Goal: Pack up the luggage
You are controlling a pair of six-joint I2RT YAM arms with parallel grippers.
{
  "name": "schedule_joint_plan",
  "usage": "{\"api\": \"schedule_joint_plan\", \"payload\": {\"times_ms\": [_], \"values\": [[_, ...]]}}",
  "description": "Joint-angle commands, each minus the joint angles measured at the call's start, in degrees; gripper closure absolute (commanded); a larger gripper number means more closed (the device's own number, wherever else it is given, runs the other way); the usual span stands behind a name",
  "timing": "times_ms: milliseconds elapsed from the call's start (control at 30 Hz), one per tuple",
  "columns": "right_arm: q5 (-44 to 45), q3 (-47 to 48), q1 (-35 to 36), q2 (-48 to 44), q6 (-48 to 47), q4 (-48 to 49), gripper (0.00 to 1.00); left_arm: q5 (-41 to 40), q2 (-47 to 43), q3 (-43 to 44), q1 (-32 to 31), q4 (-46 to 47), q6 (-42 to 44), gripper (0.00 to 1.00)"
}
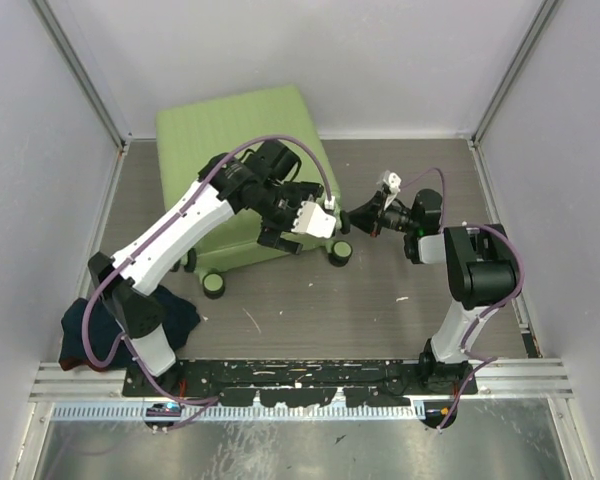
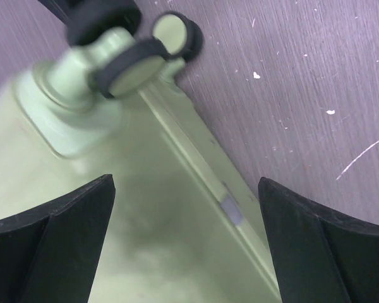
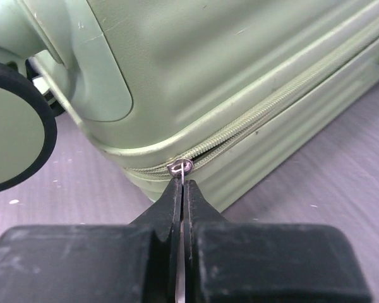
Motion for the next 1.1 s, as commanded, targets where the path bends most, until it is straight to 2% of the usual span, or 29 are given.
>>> {"api": "schedule_joint_plan", "payload": {"times_ms": [0, 100, 267, 433, 533, 700, 833, 933, 1067], "values": [[-2.2, -2.2, 4.0, -10.2, 0.2, 6.9, 0.99, 3.1, 0.4, 3.5, -1.6, 0.9, 8.1, 0.04], [-0.1, -2.7, 5.4, -12.4, -2.1, 1.2, 0.99, 2.6, 1.0, 1.7, -2.0, 3.9, 13.9, 0.04], [2.5, -3.1, 6.6, -13.5, -2.5, -0.1, 1.0, 2.6, 0.1, -5.1, -2.9, 11.4, 21.9, 0.04], [3.4, -3.2, 7.6, -14.1, -3.7, -1.4, 0.99, 4.9, 1.4, -6.1, -4.1, 10.6, 28.6, 0.04], [3.9, -3.2, 8.4, -14.3, -4.0, -2.1, 0.99, 2.2, 2.1, -8.2, -5.1, 12.2, 35.3, 0.07], [3.8, -3.2, 8.5, -14.7, -6.2, -5.1, 0.99, -0.1, 4.1, -8.6, -5.4, 15.7, 39.1, 0.12], [4.3, -2.7, 8.5, -14.8, -7.5, -6.8, 0.99, 0.4, 5.1, -7.7, -5.8, 15.8, 40.7, 0.22], [4.7, -1.7, 8.1, -14.8, -9.2, -8.7, 0.99, 0.3, 5.5, -7.7, -6.2, 14.3, 42.7, 0.33], [3.0, 0.4, 5.3, -14.7, -12.3, -11.8, 0.99, -1.7, 5.3, -8.1, -6.4, 10.0, 46.9, 0.55]]}}
